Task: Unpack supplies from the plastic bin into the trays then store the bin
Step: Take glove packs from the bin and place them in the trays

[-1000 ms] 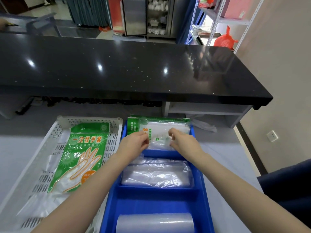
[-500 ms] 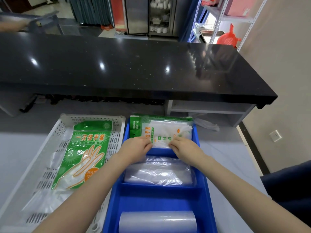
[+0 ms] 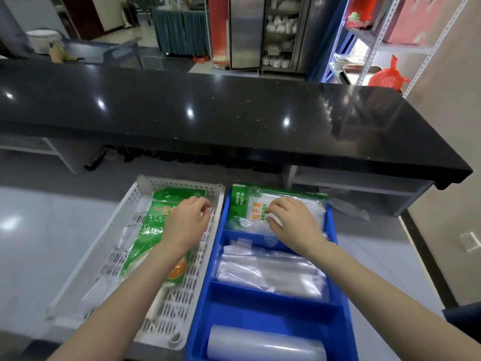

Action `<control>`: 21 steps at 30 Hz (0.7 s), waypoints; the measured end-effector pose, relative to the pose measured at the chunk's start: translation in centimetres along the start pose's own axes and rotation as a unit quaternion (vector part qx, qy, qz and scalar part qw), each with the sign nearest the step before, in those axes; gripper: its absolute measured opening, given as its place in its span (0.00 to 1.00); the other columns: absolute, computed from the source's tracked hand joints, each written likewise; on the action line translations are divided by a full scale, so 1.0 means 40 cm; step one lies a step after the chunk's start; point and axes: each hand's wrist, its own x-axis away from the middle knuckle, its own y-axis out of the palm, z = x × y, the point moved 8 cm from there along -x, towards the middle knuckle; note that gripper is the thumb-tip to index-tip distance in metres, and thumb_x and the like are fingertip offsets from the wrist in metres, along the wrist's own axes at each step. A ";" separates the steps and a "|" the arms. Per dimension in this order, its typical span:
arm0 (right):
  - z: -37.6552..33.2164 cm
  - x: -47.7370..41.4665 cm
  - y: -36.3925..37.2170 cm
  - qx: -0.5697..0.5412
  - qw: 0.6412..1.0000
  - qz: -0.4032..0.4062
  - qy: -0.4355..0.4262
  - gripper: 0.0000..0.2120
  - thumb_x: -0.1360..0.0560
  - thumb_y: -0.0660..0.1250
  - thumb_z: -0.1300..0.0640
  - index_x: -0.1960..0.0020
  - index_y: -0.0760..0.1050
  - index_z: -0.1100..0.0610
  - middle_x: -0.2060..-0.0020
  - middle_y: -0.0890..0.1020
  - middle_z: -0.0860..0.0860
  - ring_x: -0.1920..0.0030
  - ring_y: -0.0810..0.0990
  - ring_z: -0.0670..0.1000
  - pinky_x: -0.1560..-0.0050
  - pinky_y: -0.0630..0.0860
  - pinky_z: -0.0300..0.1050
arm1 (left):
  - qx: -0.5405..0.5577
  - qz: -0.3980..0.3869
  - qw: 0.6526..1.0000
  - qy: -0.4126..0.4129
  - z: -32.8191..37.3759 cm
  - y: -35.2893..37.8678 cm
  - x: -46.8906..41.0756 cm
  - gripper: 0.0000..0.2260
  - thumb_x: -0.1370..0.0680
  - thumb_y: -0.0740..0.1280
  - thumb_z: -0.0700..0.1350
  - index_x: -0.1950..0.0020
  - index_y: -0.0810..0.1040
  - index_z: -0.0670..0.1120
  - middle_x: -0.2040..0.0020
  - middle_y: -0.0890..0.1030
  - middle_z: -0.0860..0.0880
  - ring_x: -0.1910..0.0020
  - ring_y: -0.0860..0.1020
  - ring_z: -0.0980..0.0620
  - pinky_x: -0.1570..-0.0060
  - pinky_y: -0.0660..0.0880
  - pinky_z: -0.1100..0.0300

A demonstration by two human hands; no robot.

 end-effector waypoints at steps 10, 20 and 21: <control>-0.349 -0.131 0.183 -0.062 0.979 -0.147 -0.127 0.17 0.23 0.61 0.49 0.37 0.75 0.54 0.42 0.78 0.51 0.42 0.75 0.53 0.41 0.72 0.49 | -0.029 -0.100 0.948 -0.301 -0.368 -0.022 0.171 0.34 0.31 0.69 0.64 0.30 0.65 0.50 0.39 0.74 0.40 0.42 0.74 0.39 0.45 0.75 0.46; -0.415 -0.157 0.222 -0.058 0.971 -0.186 -0.138 0.19 0.23 0.62 0.50 0.34 0.72 0.53 0.40 0.77 0.51 0.41 0.75 0.53 0.40 0.72 0.50 | -0.022 -0.047 0.956 -0.289 -0.321 -0.054 0.189 0.27 0.30 0.72 0.53 0.34 0.69 0.48 0.38 0.73 0.44 0.41 0.72 0.41 0.45 0.74 0.47; -0.419 -0.159 0.221 -0.057 0.971 -0.189 -0.137 0.19 0.23 0.62 0.50 0.34 0.72 0.53 0.39 0.76 0.51 0.41 0.74 0.53 0.40 0.71 0.50 | -0.022 -0.057 0.949 -0.308 -0.324 -0.052 0.195 0.28 0.31 0.72 0.55 0.35 0.69 0.47 0.38 0.73 0.43 0.41 0.73 0.41 0.45 0.74 0.47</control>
